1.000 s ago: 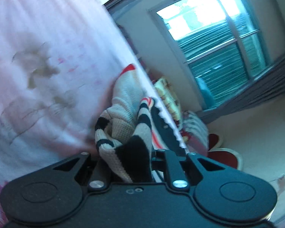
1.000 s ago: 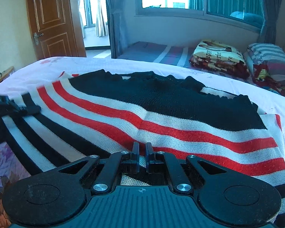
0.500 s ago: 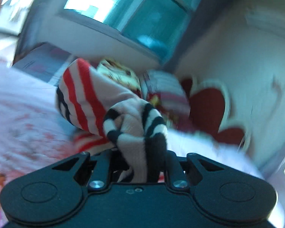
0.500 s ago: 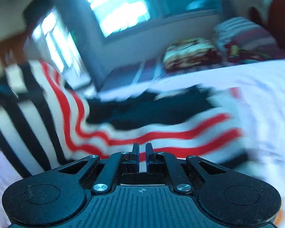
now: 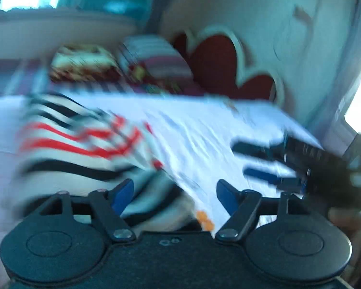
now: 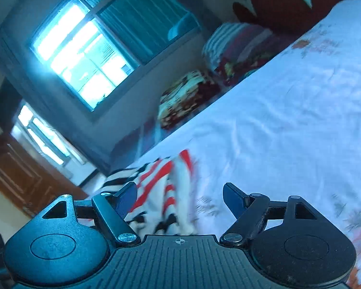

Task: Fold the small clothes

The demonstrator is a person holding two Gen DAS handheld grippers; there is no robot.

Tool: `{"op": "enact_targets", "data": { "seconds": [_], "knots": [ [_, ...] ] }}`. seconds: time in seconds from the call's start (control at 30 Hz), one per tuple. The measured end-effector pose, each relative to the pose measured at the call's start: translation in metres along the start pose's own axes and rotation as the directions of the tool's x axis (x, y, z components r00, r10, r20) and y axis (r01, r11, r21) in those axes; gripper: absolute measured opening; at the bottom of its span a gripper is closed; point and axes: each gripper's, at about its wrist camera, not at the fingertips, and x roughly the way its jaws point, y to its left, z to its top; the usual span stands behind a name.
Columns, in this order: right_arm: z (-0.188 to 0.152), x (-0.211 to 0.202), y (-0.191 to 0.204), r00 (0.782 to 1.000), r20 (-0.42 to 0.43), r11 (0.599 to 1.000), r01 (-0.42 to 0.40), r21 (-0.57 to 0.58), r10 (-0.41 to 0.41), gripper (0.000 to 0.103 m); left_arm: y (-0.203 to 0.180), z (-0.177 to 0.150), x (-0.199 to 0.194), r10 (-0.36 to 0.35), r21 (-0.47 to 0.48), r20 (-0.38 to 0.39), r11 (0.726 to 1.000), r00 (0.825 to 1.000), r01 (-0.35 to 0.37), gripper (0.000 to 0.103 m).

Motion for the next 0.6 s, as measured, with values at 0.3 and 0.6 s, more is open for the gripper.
{"op": "enact_targets", "data": {
  "seconds": [0.3,0.6],
  "knots": [
    [-0.026,0.055,0.006,0.945,-0.265,0.963,-0.127,0.238,0.190,0.078,0.104,-0.003,-0.013,0.210,-0.192,-0.056,0.957,0.976,-0.217,0.066],
    [-0.030,0.113,0.019,0.935,-0.337,0.985,-0.063,0.160,0.114,0.047,0.128,-0.013,-0.030,0.204,-0.318,0.011,0.929,0.979,-0.190,0.064]
  ]
}}
